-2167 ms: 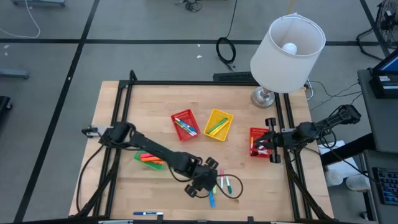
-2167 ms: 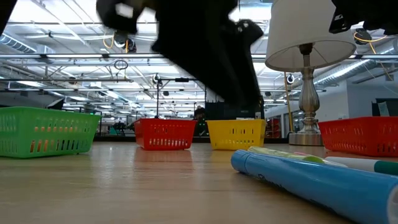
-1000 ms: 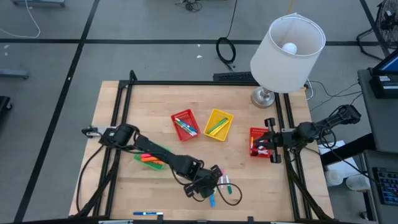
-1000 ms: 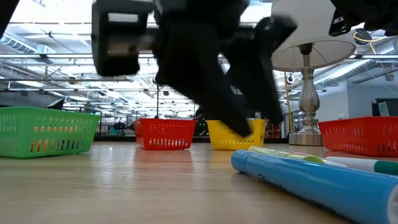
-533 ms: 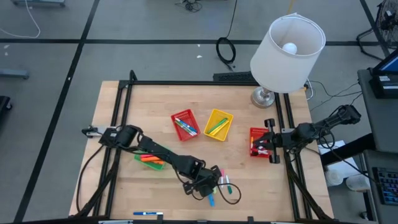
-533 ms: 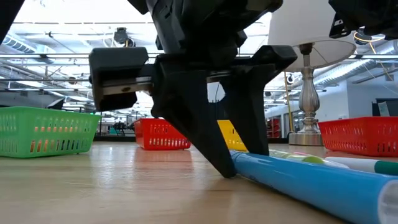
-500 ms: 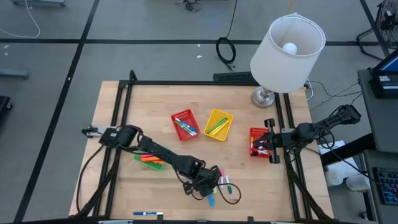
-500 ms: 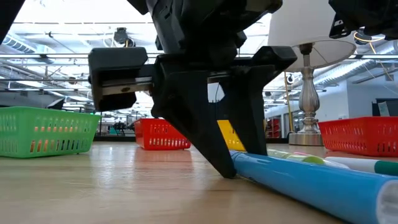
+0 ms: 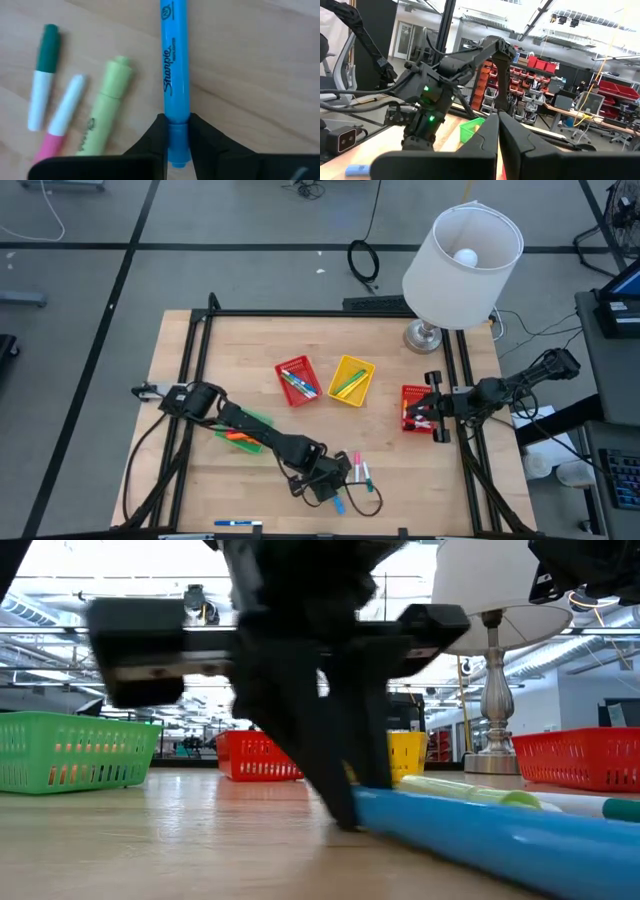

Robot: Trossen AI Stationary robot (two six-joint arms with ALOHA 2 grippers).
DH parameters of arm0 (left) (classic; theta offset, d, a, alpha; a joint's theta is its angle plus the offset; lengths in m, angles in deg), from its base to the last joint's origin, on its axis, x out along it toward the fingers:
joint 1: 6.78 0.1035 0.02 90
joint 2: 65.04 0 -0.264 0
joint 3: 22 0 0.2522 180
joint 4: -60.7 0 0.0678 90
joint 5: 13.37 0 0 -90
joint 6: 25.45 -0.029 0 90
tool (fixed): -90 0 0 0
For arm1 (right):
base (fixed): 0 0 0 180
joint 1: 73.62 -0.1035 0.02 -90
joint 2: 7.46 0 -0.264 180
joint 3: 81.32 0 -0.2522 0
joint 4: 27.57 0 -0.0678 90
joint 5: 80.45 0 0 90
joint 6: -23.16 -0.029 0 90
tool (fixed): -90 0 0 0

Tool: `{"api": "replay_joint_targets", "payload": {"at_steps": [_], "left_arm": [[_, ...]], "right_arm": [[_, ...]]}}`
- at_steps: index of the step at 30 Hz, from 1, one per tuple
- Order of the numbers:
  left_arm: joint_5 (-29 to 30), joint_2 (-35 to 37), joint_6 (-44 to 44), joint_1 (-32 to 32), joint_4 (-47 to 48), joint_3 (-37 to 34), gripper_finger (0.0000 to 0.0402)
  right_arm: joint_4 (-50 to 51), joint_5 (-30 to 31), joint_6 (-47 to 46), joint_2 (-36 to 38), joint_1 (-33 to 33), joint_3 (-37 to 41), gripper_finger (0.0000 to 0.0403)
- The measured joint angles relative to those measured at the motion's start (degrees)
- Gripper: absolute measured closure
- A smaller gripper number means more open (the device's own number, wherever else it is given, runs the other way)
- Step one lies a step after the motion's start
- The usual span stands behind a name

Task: Pick & Place Markers
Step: Put the blue highlighter into the green bin

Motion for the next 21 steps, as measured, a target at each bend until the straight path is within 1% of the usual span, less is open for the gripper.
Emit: {"api": "replay_joint_targets", "payload": {"at_steps": [3,6,9,12,14,16,17,21], "left_arm": [[1.2,1.9,0.66,-1.24,3.48,-0.2,0.035],[3.26,5.0,3.25,-2.3,4.03,-0.24,0.035],[6.37,9.48,5.25,-2.6,4.78,-0.22,0.035],[7.68,14.64,7.73,-2.39,6.22,-0.17,0.035],[6.57,19.02,10.23,-1.83,7.63,-0.17,0.035],[2.03,23.47,13.38,-1.05,9.77,-0.17,0.035],[0.79,25.76,15.13,-0.94,10.31,-0.17,0.035],[0.21,35.46,20.01,-1.15,11.69,-2.86,0.035]], "right_arm": [[0.01,-0.1,-0.15,0.0,0.0,0.0,0.0403],[0.0,-0.17,-0.16,-0.04,0.0,0.0,0.0403],[-0.07,-0.17,-0.4,-0.16,0.0,-0.02,0.0403],[-0.4,-0.21,-0.53,-0.33,-0.01,-0.02,0.0403],[-0.45,-0.23,-1.38,-0.33,0.0,-0.02,0.0403],[-0.42,-0.28,-1.86,-0.33,-0.03,-0.02,0.0403],[-0.43,-0.33,-2.17,-0.33,-0.04,-0.02,0.0403],[-0.02,-0.37,-2.92,-0.39,-0.04,-0.02,0.0403]]}}
